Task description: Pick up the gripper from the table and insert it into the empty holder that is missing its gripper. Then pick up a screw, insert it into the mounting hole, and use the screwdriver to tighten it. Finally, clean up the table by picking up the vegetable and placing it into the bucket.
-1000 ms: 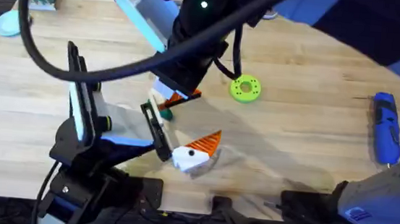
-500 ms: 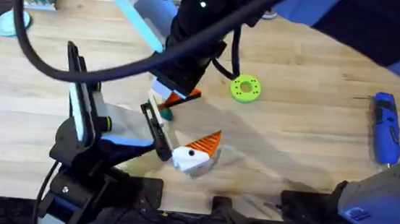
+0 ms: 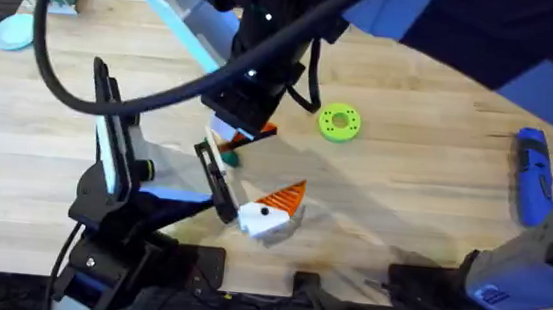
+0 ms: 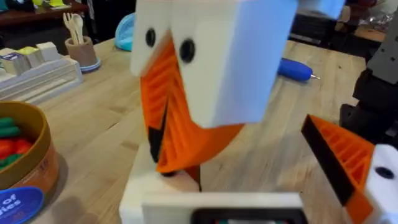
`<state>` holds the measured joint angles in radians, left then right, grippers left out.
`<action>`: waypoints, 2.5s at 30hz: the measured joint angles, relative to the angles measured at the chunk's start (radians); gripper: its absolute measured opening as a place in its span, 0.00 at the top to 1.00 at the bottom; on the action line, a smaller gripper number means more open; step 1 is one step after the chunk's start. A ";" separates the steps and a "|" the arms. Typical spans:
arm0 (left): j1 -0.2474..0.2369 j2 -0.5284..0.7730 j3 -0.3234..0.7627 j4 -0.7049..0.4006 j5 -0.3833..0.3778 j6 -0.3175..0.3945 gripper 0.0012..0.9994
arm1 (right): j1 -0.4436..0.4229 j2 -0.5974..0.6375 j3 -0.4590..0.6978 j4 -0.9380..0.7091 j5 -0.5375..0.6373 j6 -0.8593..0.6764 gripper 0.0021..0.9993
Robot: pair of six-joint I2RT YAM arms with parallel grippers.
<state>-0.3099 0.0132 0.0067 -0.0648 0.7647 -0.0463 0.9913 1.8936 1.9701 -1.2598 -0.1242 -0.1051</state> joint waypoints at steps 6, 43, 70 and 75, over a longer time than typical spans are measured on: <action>0.000 0.000 0.000 0.000 0.001 0.000 0.01 | 0.000 0.000 0.000 -0.001 0.000 0.000 0.99; 0.000 0.000 0.000 0.001 0.000 0.009 0.01 | -0.225 -0.388 -0.142 -0.104 0.003 0.031 0.02; 0.000 0.000 0.000 0.001 0.001 0.012 0.86 | -0.259 -1.174 -0.832 0.093 -0.075 0.243 0.01; 0.000 0.000 0.000 0.001 0.002 0.016 1.00 | -0.259 -1.171 -0.834 0.106 -0.076 0.231 0.02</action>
<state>-0.3099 0.0128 0.0067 -0.0639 0.7662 -0.0307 0.7326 0.7225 1.1362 -1.1542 -0.1998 0.1261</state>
